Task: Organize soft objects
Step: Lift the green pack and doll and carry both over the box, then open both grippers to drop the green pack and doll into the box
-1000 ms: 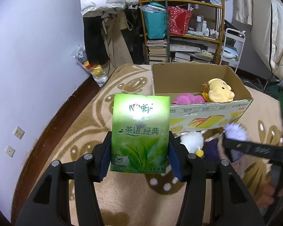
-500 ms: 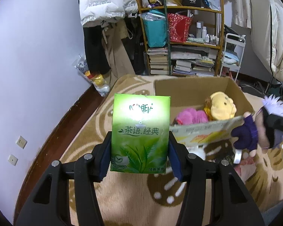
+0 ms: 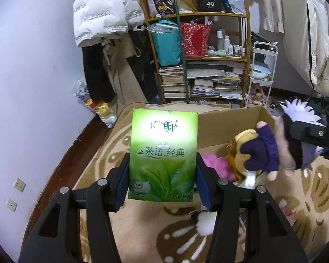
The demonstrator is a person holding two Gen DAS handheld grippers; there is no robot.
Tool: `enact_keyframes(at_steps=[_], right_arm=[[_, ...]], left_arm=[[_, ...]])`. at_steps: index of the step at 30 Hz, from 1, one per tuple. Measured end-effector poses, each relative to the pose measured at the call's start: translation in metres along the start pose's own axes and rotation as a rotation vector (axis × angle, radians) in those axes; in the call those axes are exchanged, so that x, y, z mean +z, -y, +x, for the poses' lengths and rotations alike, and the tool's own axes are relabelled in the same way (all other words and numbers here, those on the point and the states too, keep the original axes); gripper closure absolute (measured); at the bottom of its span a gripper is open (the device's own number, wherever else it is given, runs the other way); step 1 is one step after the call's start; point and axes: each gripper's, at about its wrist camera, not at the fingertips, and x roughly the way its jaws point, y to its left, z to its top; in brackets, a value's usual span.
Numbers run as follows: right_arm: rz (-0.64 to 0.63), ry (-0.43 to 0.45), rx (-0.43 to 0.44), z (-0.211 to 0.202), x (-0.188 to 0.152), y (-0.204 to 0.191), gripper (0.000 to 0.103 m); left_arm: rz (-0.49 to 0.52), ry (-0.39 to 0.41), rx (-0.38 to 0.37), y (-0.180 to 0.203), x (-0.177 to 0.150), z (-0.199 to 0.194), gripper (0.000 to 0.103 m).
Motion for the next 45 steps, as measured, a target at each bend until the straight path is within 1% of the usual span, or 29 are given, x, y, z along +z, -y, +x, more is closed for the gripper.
enact_keyframes(at_steps=[3,6,9,11,13,15,18,20,22,23,24,25,26,27,28,30,32,33,34,35,38,42,45], right_arm=[[0.036,0.012,0.005,0.008,0.009,0.009,0.054],[0.059,0.017,-0.019,0.016,0.019,0.017,0.054],[0.061,0.010,-0.022,0.023,0.029,0.021,0.054],[0.069,0.026,-0.029,0.025,0.035,0.022,0.054],[0.087,0.038,-0.011,0.027,0.041,0.023,0.052],[0.089,0.028,-0.026,0.034,0.045,0.022,0.051],[0.079,-0.017,-0.047,0.049,0.046,0.025,0.051],[0.074,-0.047,-0.077,0.056,0.044,0.029,0.050],[0.065,-0.049,-0.120,0.058,0.040,0.035,0.048],[0.074,-0.050,-0.131,0.058,0.039,0.038,0.047],[0.084,-0.052,-0.132,0.056,0.038,0.040,0.045],[0.089,-0.053,-0.132,0.055,0.038,0.042,0.041],[0.081,-0.059,-0.138,0.053,0.037,0.042,0.038],[0.063,-0.065,-0.151,0.051,0.037,0.041,0.033],[0.046,-0.068,-0.162,0.050,0.036,0.041,0.030],[0.018,-0.072,-0.159,0.046,0.035,0.039,0.028],[0.011,-0.075,-0.144,0.041,0.034,0.039,0.022],[0.008,-0.073,-0.146,0.039,0.033,0.038,0.017],[0.004,-0.070,-0.147,0.037,0.034,0.037,0.014],[-0.003,-0.067,-0.149,0.034,0.033,0.036,0.013],[-0.001,-0.069,-0.150,0.028,0.032,0.035,0.011],[0.011,-0.063,-0.140,0.015,0.030,0.035,0.003],[-0.018,-0.043,-0.153,0.000,0.026,0.031,0.002]], left_arm=[[-0.004,-0.018,-0.020,0.007,0.008,0.011,0.051],[0.007,-0.020,-0.032,0.015,0.016,0.020,0.051],[0.015,-0.028,-0.032,0.021,0.024,0.029,0.051],[0.012,-0.033,-0.031,0.024,0.028,0.033,0.051],[0.013,-0.036,-0.028,0.027,0.030,0.036,0.051],[0.019,-0.047,-0.029,0.030,0.029,0.041,0.051],[0.044,-0.082,-0.034,0.034,0.025,0.050,0.051],[0.064,-0.094,-0.032,0.037,0.022,0.055,0.050],[0.074,-0.112,-0.023,0.038,0.019,0.060,0.050],[0.073,-0.121,-0.027,0.038,0.018,0.062,0.048],[0.068,-0.126,-0.036,0.038,0.016,0.062,0.042],[0.058,-0.122,-0.044,0.036,0.015,0.060,0.039],[0.052,-0.116,-0.039,0.036,0.014,0.059,0.031],[0.047,-0.107,-0.025,0.035,0.014,0.058,0.025],[0.044,-0.097,-0.014,0.034,0.014,0.056,0.023],[0.044,-0.087,-0.015,0.032,0.014,0.052,0.018],[0.051,-0.075,-0.005,0.032,0.015,0.048,0.013],[0.058,-0.068,0.004,0.031,0.015,0.046,0.010],[0.065,-0.061,0.010,0.031,0.015,0.043,0.008],[0.068,-0.059,0.012,0.030,0.015,0.042,0.004],[0.070,-0.064,0.003,0.028,0.013,0.037,0.002],[0.053,-0.082,-0.003,0.021,0.008,0.031,0.002],[0.029,-0.098,-0.005,0.014,0.002,0.026,0.002]])
